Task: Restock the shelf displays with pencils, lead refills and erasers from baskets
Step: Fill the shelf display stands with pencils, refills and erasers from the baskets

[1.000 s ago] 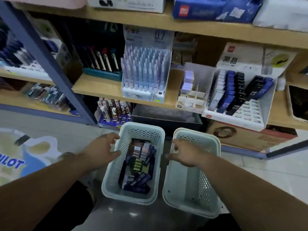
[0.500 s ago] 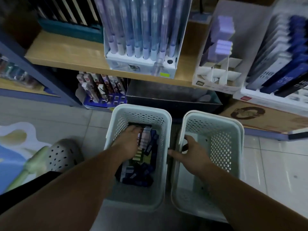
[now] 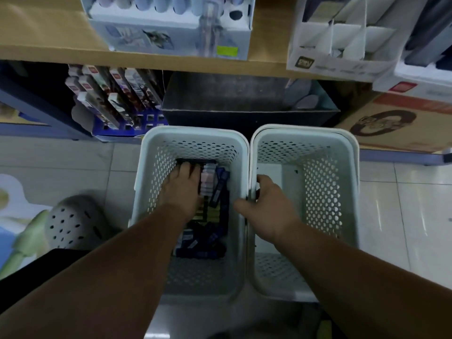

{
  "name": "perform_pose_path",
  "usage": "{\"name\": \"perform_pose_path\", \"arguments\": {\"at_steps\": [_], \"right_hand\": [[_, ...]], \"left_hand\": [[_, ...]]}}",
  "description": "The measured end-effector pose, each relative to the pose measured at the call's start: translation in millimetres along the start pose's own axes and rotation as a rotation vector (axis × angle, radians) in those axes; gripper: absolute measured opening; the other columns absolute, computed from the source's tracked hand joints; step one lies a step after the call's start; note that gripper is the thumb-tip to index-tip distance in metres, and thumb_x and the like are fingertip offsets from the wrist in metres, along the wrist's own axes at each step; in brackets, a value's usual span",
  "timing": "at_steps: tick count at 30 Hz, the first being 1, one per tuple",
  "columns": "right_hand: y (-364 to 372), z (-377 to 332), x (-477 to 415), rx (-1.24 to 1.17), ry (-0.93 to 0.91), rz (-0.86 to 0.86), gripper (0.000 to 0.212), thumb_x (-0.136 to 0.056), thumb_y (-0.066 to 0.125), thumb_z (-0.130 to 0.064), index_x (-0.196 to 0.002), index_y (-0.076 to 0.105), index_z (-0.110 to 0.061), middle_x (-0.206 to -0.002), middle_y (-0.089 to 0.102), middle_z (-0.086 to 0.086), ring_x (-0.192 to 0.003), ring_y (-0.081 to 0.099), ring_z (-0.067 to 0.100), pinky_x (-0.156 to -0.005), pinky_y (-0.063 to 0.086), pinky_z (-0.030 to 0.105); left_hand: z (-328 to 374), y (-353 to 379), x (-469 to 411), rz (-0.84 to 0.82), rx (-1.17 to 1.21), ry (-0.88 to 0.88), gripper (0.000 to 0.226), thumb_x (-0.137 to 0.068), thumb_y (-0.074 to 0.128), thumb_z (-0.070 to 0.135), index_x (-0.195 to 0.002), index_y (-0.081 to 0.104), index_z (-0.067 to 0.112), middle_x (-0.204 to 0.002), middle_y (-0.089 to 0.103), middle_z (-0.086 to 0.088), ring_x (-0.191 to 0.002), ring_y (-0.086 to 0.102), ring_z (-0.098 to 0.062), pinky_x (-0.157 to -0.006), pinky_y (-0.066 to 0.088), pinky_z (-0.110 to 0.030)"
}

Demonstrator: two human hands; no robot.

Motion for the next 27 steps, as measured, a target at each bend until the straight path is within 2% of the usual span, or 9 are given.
{"name": "perform_pose_path", "arguments": {"at_steps": [5, 10, 15, 19, 23, 25, 27], "right_hand": [[-3, 2, -2, -0.014, -0.007, -0.007, 0.071, -0.085, 0.072, -0.041, -0.146, 0.039, -0.025, -0.125, 0.053, 0.006, -0.097, 0.06, 0.018, -0.064, 0.043, 0.022], [-4, 4, -3, -0.059, -0.005, -0.03, 0.076, -0.083, 0.075, -0.045, -0.147, 0.038, -0.026, -0.125, 0.055, 0.006, -0.098, 0.062, 0.017, -0.064, 0.043, 0.021], [-4, 4, -1, -0.069, -0.012, -0.023, 0.076, -0.082, 0.075, -0.047, -0.146, 0.039, -0.028, -0.124, 0.055, 0.004, -0.1, 0.062, 0.017, -0.074, 0.047, 0.028], [-6, 3, 0, -0.075, -0.023, -0.029, 0.076, -0.082, 0.075, -0.047, -0.146, 0.039, -0.029, -0.125, 0.055, 0.003, -0.101, 0.062, 0.017, -0.08, 0.049, 0.031], [-6, 4, 0, -0.077, -0.032, -0.028, 0.076, -0.083, 0.075, -0.046, -0.146, 0.038, -0.028, -0.125, 0.055, 0.005, -0.102, 0.062, 0.019, -0.078, 0.049, 0.03], [-5, 4, -1, -0.087, -0.031, -0.025, 0.075, -0.083, 0.076, -0.045, -0.146, 0.039, -0.028, -0.124, 0.055, 0.006, -0.1, 0.062, 0.018, -0.073, 0.047, 0.028], [-4, 5, -1, -0.099, -0.031, -0.016, 0.074, -0.083, 0.076, -0.044, -0.145, 0.039, -0.027, -0.124, 0.056, 0.006, -0.098, 0.062, 0.017, -0.069, 0.046, 0.026]], "left_hand": [[1, -4, -8, -0.03, -0.039, -0.006, 0.092, -0.081, 0.077, 0.038, -0.152, 0.023, 0.018, -0.14, 0.032, -0.009, -0.128, 0.035, -0.032, -0.112, 0.035, -0.044], [0, -1, -11, 0.039, -0.081, 0.032, 0.068, -0.083, 0.073, 0.031, -0.14, 0.038, 0.018, -0.134, 0.038, -0.008, -0.124, 0.038, -0.029, -0.105, 0.034, -0.039], [0, 0, -11, 0.039, -0.084, 0.075, 0.07, -0.084, 0.074, 0.04, -0.139, 0.04, 0.015, -0.136, 0.044, -0.008, -0.126, 0.043, -0.027, -0.109, 0.034, -0.037], [2, -3, -12, -0.01, -0.12, 0.083, 0.075, -0.083, 0.074, 0.038, -0.144, 0.036, 0.015, -0.136, 0.043, -0.009, -0.127, 0.043, -0.028, -0.106, 0.037, -0.039], [6, -11, -19, -0.067, -0.19, 0.09, 0.067, -0.076, 0.079, 0.029, -0.134, 0.05, 0.013, -0.127, 0.049, -0.011, -0.118, 0.049, -0.03, -0.102, 0.04, -0.038], [4, -7, -18, -0.073, -0.186, 0.094, 0.066, -0.078, 0.076, 0.022, -0.136, 0.047, 0.012, -0.131, 0.049, -0.012, -0.122, 0.047, -0.031, -0.108, 0.035, -0.038], [3, 2, -13, -0.06, -0.176, 0.109, 0.072, -0.08, 0.068, 0.014, -0.144, 0.035, 0.011, -0.14, 0.044, -0.014, -0.132, 0.039, -0.032, -0.118, 0.023, -0.04]]}}
Point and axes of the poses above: each hand's wrist, its own x-axis away from the middle knuckle, its own y-axis out of the palm, z = x × y, the point moved 5 cm from there along -x, towards the middle knuckle
